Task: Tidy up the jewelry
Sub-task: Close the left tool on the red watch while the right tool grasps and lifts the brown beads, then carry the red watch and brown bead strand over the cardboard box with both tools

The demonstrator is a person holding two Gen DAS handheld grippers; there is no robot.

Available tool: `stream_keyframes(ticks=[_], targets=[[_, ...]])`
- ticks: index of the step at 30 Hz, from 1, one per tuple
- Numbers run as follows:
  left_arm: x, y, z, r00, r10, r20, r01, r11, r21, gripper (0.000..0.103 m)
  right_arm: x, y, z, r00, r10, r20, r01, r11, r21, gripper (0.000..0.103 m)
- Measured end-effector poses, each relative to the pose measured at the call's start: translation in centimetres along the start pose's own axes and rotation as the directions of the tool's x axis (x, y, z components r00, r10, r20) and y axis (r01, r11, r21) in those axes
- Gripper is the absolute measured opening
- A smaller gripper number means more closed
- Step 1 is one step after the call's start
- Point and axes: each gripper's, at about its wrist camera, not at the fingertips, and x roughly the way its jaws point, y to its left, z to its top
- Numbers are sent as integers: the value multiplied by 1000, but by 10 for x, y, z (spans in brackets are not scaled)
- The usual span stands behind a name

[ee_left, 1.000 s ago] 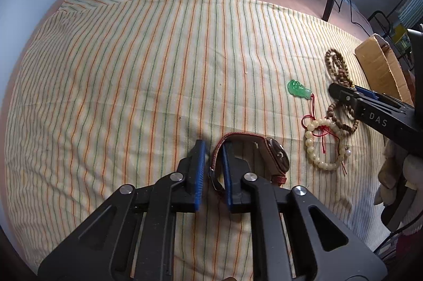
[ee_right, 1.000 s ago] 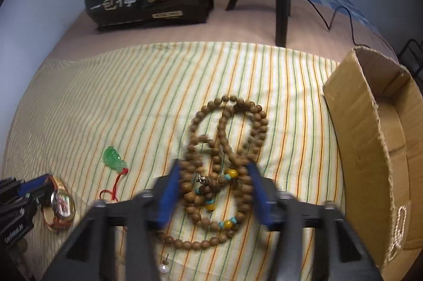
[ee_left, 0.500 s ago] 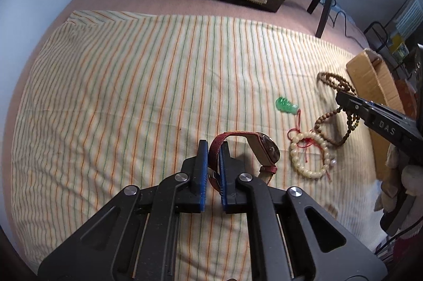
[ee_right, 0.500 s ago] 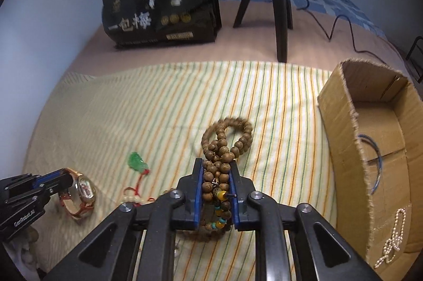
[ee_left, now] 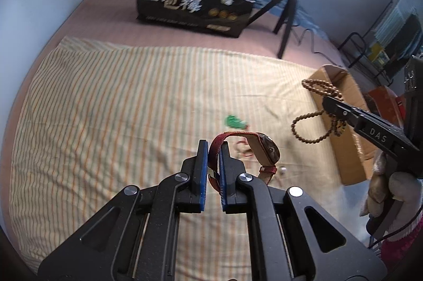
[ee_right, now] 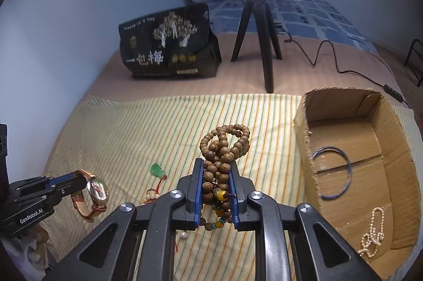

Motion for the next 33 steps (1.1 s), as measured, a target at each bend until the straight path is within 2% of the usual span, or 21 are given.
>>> stream_keyframes(ticks=[13,25,33], targets=[[-21,-64,7,993,-108,49,105,993,60,6,-65,-27,-4,995,1,104,-2,1000,9,15],[-16,-135,7,981,-191,37,185,975,124,6,-109,-79,-7,982,-63,176,51,996,74,15],[-2,-187,0,974,-225,10,220,959,177,6,-116,-115,-7,977,-102,185,79,989,128,15]])
